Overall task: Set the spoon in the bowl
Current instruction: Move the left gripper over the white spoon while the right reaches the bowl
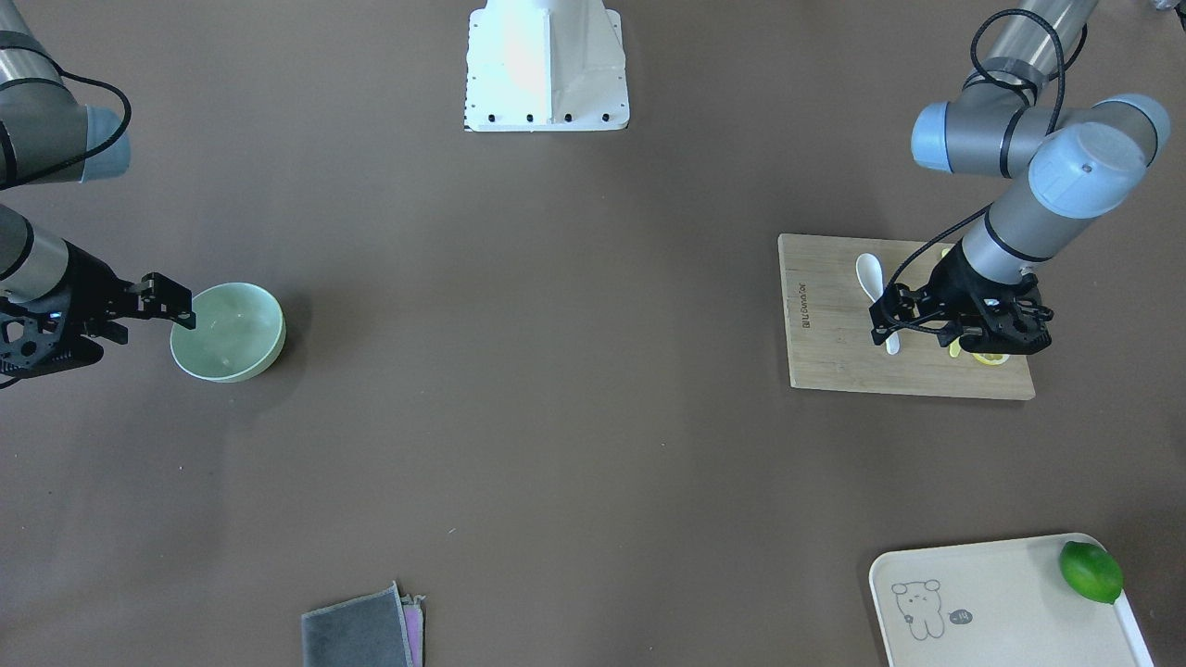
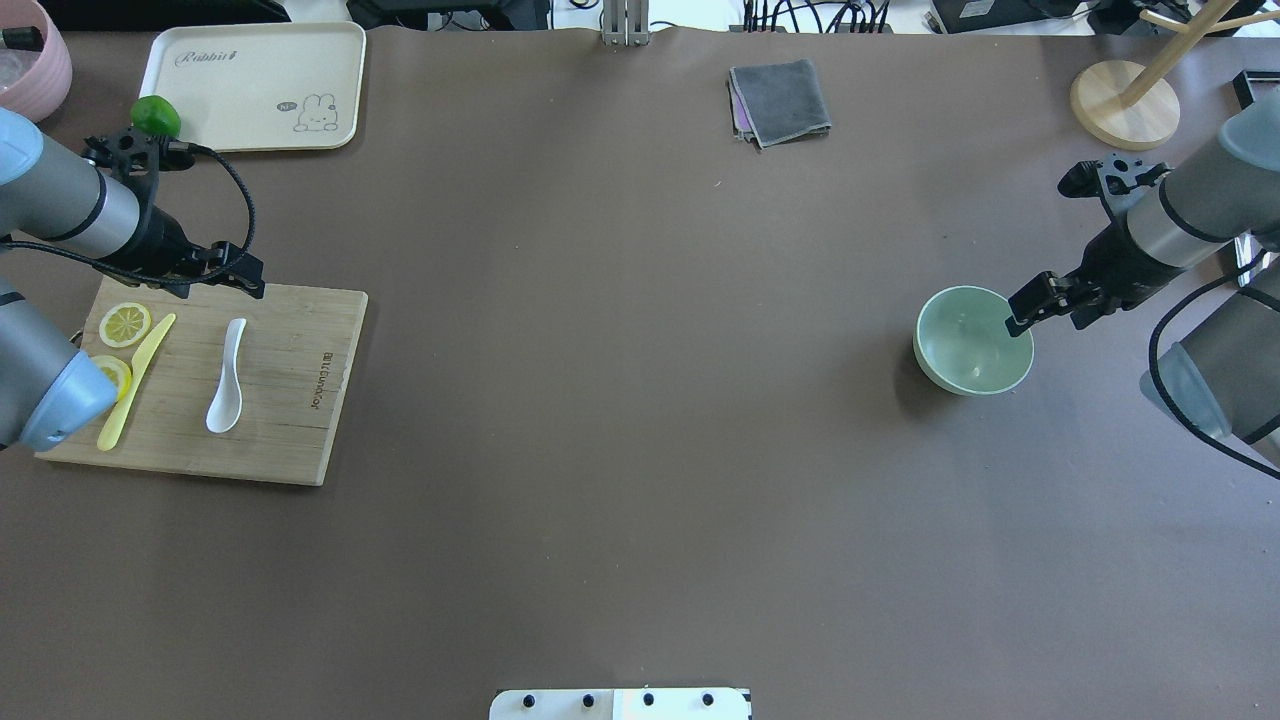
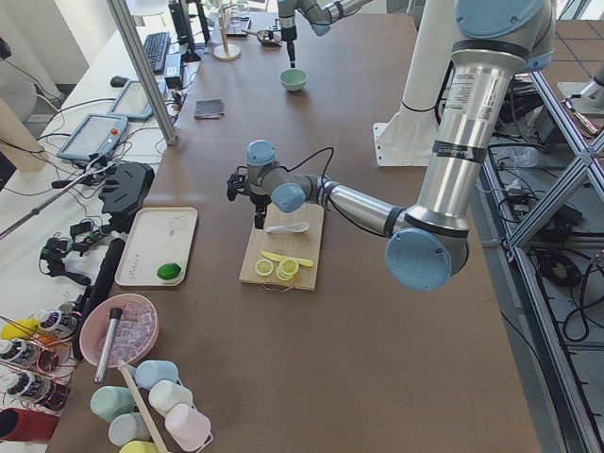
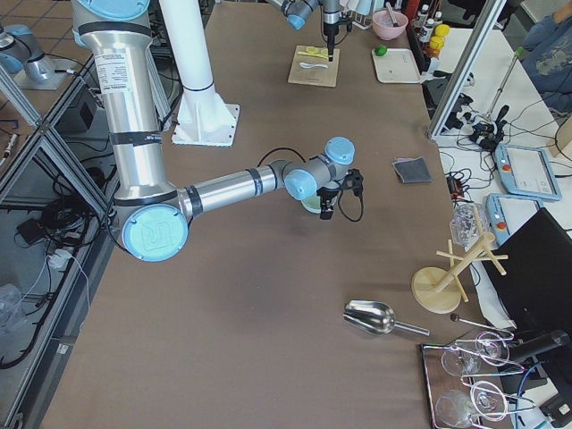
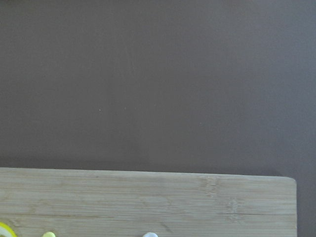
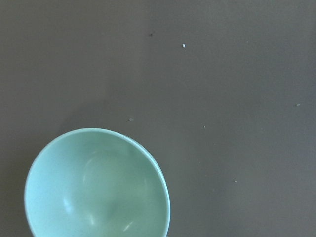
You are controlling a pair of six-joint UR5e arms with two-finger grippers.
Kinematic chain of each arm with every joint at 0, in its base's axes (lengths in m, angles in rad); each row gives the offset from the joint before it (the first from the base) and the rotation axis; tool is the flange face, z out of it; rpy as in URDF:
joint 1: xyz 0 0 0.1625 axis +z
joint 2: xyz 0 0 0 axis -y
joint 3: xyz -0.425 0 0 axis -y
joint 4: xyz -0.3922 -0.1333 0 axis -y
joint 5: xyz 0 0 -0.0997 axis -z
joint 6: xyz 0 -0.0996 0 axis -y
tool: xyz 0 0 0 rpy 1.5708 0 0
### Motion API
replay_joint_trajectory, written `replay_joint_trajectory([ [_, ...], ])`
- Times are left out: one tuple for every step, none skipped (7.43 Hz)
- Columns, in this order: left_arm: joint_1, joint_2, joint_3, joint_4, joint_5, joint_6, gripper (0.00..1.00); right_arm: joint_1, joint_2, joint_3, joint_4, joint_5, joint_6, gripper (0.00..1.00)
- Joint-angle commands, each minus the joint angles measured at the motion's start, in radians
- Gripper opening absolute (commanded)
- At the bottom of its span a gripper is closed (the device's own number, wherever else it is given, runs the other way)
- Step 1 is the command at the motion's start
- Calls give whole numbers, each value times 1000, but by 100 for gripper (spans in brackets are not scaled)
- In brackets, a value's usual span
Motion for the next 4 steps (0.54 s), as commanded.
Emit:
replay_joint_trajectory([
  [2, 4, -5, 1, 0, -3, 96, -17, 13, -26, 0, -1, 0, 22],
  [2, 6, -6, 1, -1, -24, 97, -20, 19, -32, 0, 1, 0, 22],
  [5, 9, -9, -2, -1, -72, 96, -23, 22, -35, 0, -1, 0, 15],
  [25, 9, -6, -4, 3, -86, 96, -23, 22, -35, 0, 1, 1, 0],
])
